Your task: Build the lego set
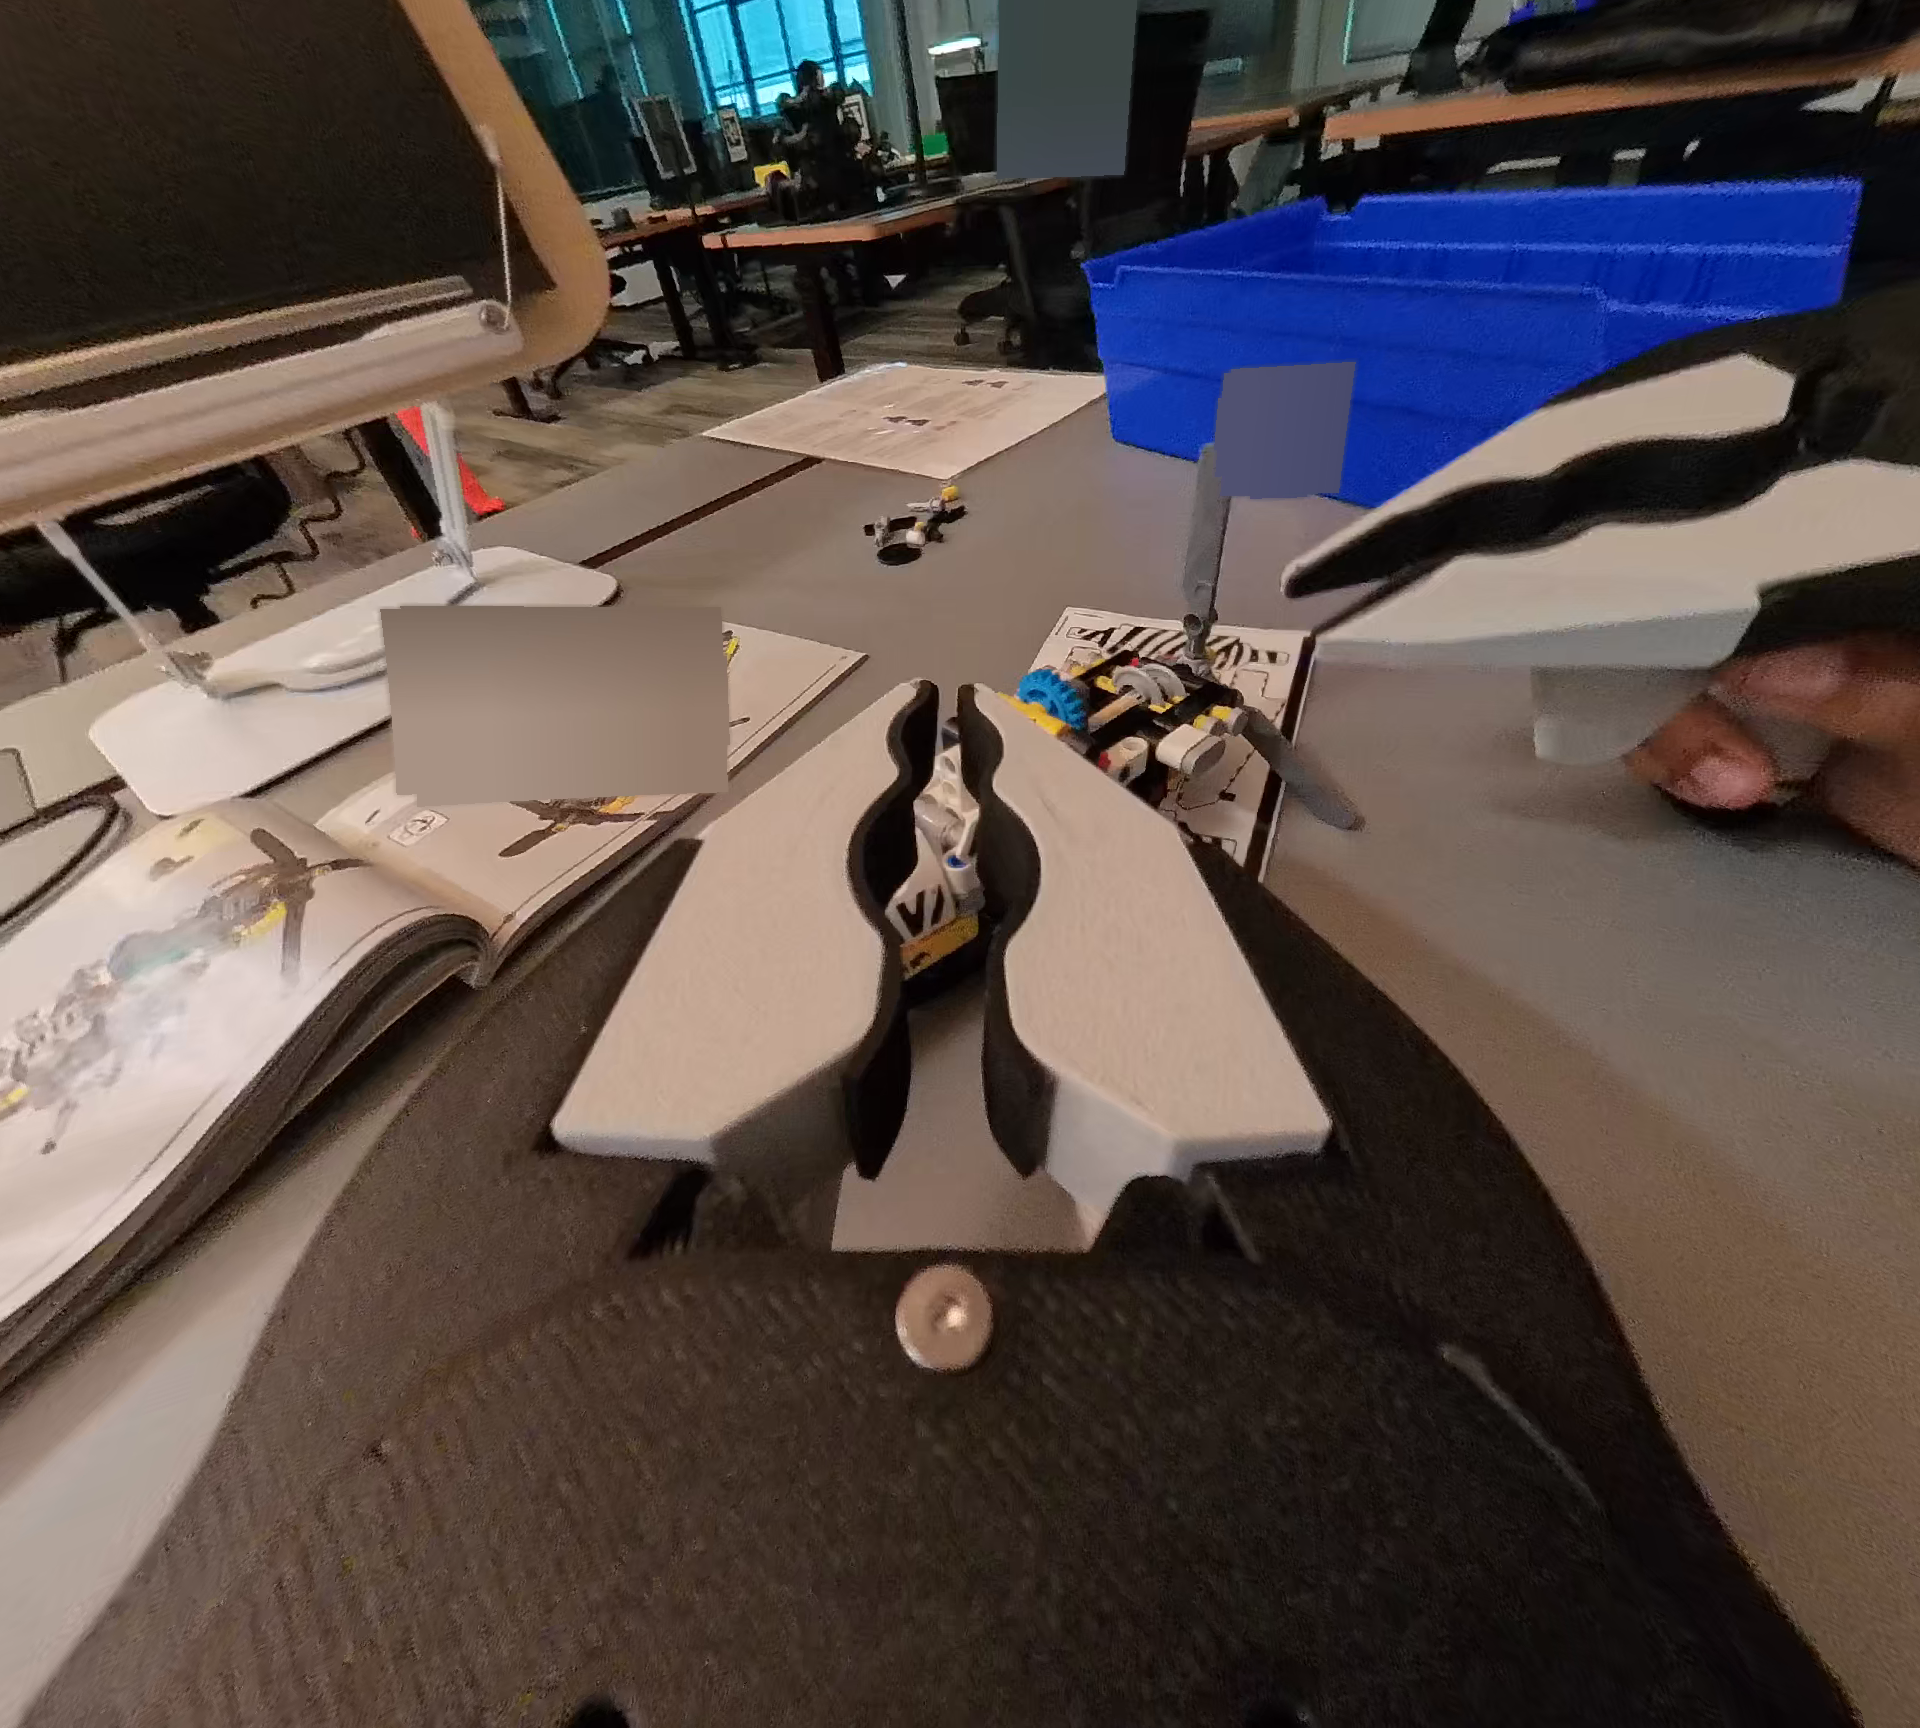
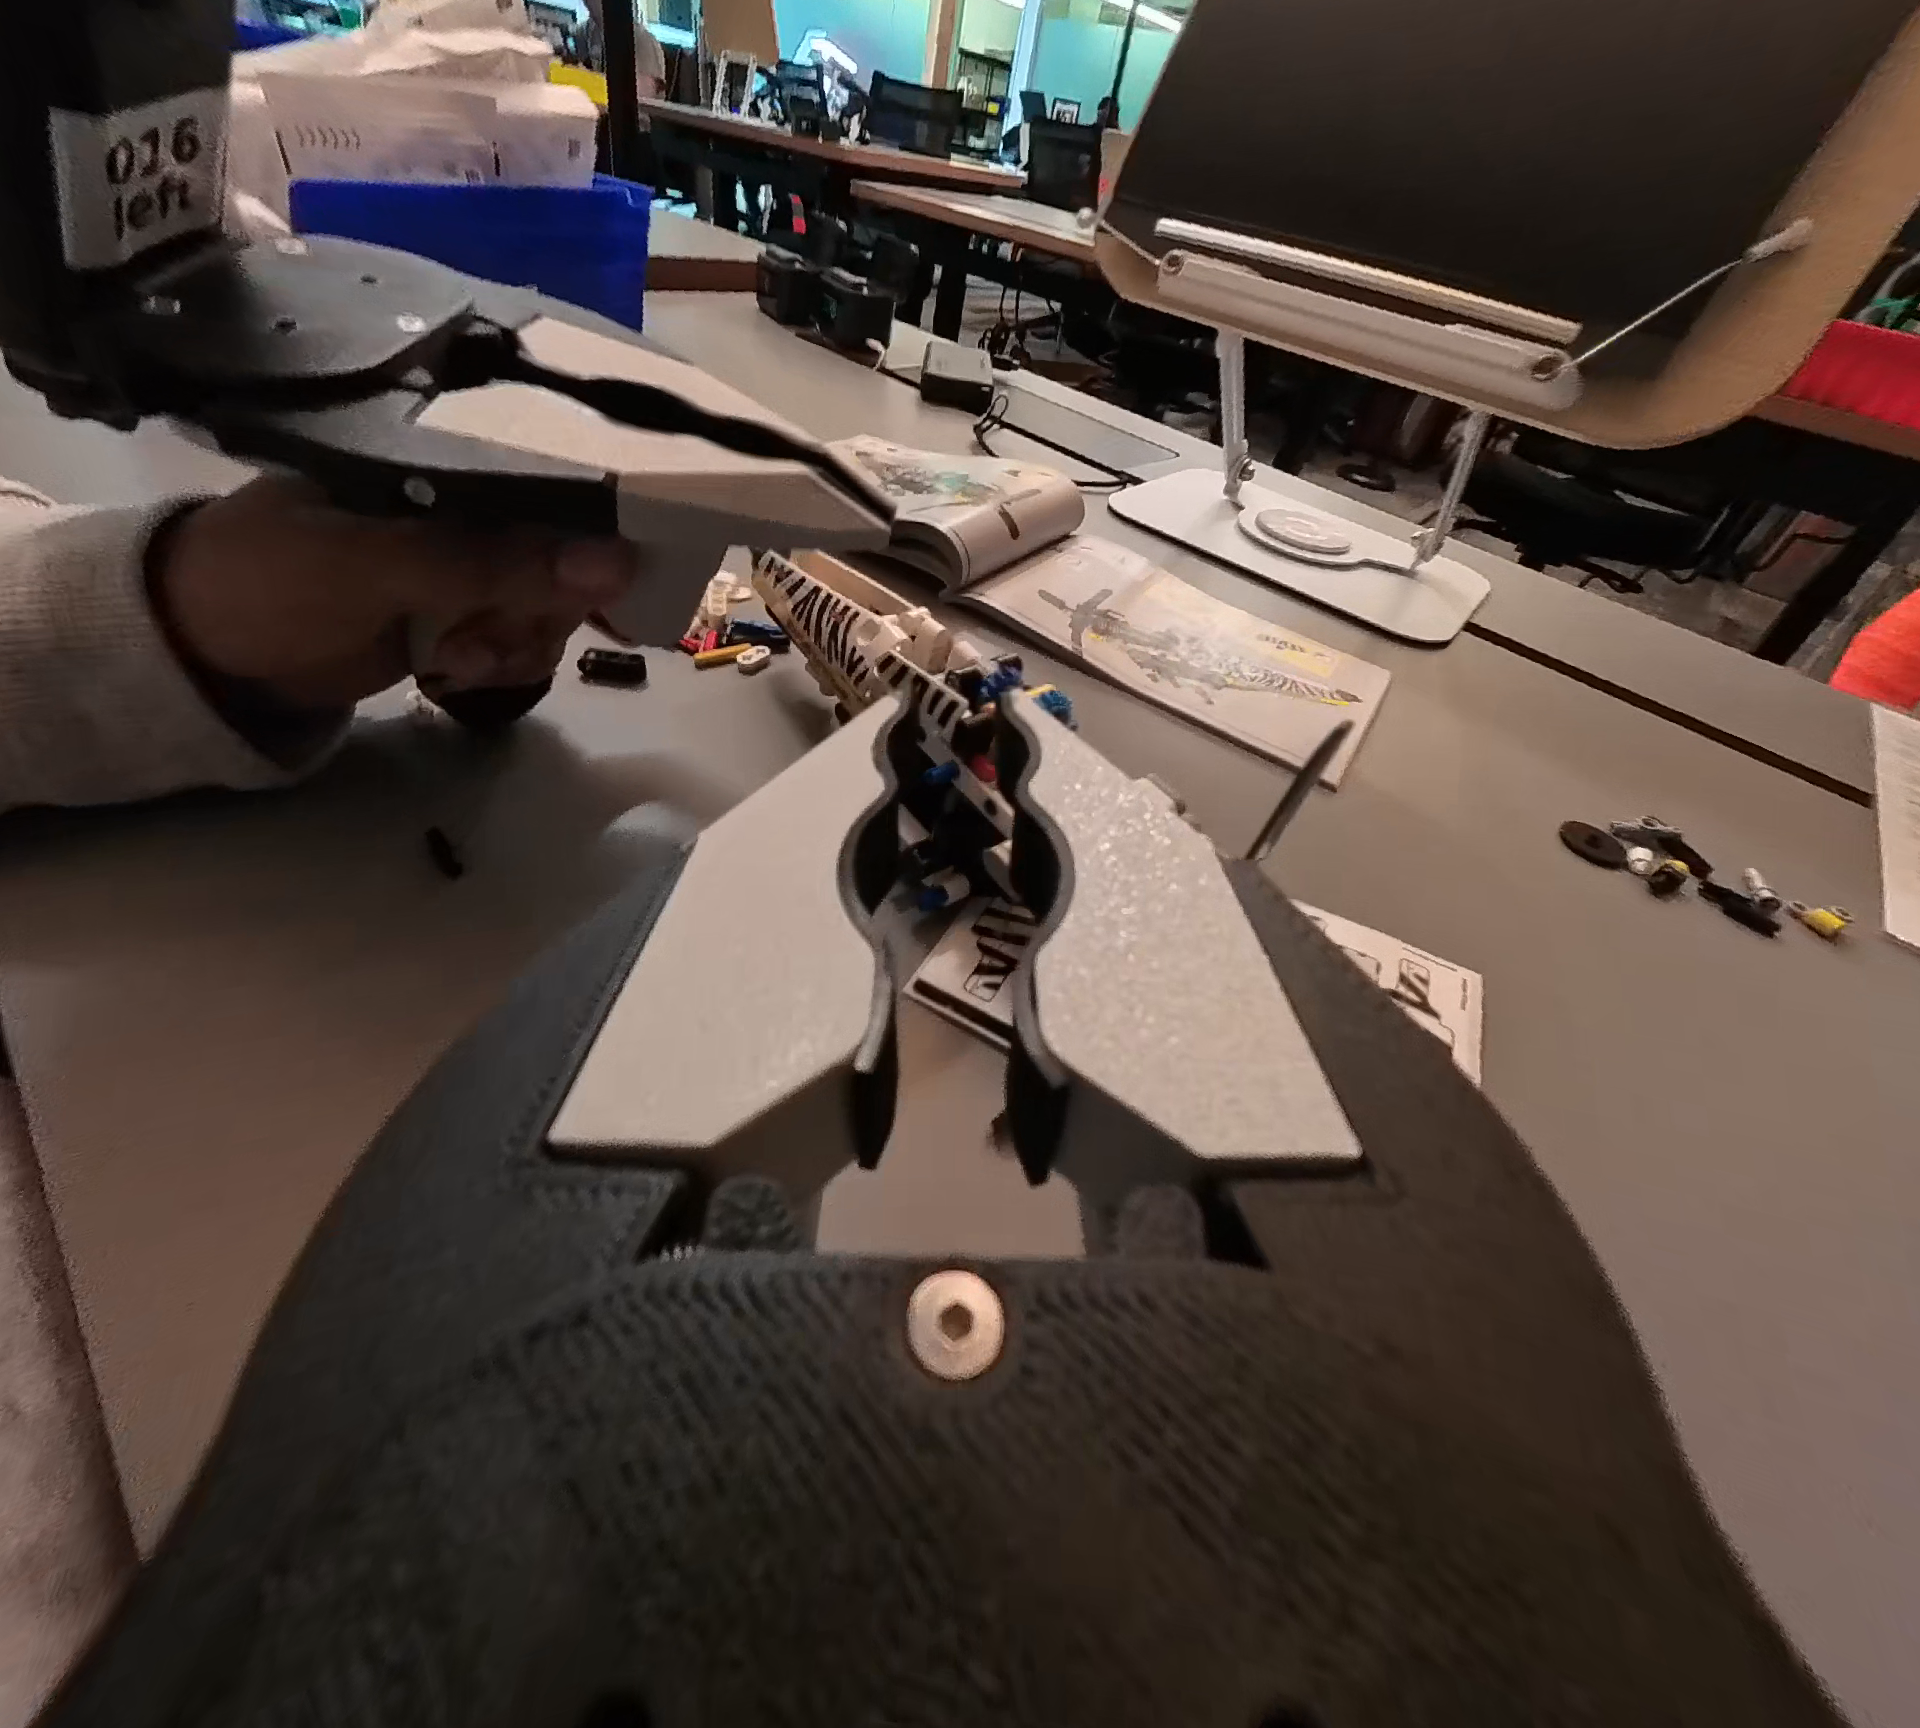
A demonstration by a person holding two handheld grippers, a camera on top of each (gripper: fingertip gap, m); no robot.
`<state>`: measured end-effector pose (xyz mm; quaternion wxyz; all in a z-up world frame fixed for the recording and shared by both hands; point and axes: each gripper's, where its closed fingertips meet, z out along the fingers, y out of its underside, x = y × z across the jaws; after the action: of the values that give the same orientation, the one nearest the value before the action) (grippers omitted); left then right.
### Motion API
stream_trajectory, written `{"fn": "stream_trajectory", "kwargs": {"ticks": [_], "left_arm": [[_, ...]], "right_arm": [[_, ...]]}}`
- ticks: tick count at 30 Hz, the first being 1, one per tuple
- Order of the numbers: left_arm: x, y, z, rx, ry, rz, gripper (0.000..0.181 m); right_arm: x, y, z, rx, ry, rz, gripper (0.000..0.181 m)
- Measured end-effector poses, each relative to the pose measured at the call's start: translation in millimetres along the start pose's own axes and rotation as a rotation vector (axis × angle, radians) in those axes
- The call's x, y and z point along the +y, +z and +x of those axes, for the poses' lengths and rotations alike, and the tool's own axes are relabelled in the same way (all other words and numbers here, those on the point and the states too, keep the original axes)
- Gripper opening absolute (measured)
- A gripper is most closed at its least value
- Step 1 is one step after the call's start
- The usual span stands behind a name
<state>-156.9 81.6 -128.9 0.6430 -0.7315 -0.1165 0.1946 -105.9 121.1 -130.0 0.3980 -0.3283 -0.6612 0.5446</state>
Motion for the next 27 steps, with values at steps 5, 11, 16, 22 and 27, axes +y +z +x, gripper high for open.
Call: {"fn": "stream_trajectory", "kwargs": {"ticks": [5, 11, 16, 22, 27], "left_arm": [[-4, -1, -4, 0.042, -0.135, 0.03, 0.003], [2, 3, -5, 0.064, -0.199, -0.004, 0.01], [2, 3, -4, 0.065, -0.183, -0.006, 0.011], [0, 1, -10, 0.062, -0.238, 0.017, 0.018], [-1, 0, -9, 0.055, -0.218, 0.027, 0.02]], "right_arm": [[6, 10, -6, -0.004, -0.057, -0.051, 0.012], [14, 21, -10, -0.016, -0.109, -0.11, 0.012], [18, 29, -14, -0.017, -0.17, -0.137, 0.011], [22, 37, -16, -0.01, -0.23, -0.163, 0.01], [25, 40, -18, -0.005, -0.263, -0.177, 0.009]]}}
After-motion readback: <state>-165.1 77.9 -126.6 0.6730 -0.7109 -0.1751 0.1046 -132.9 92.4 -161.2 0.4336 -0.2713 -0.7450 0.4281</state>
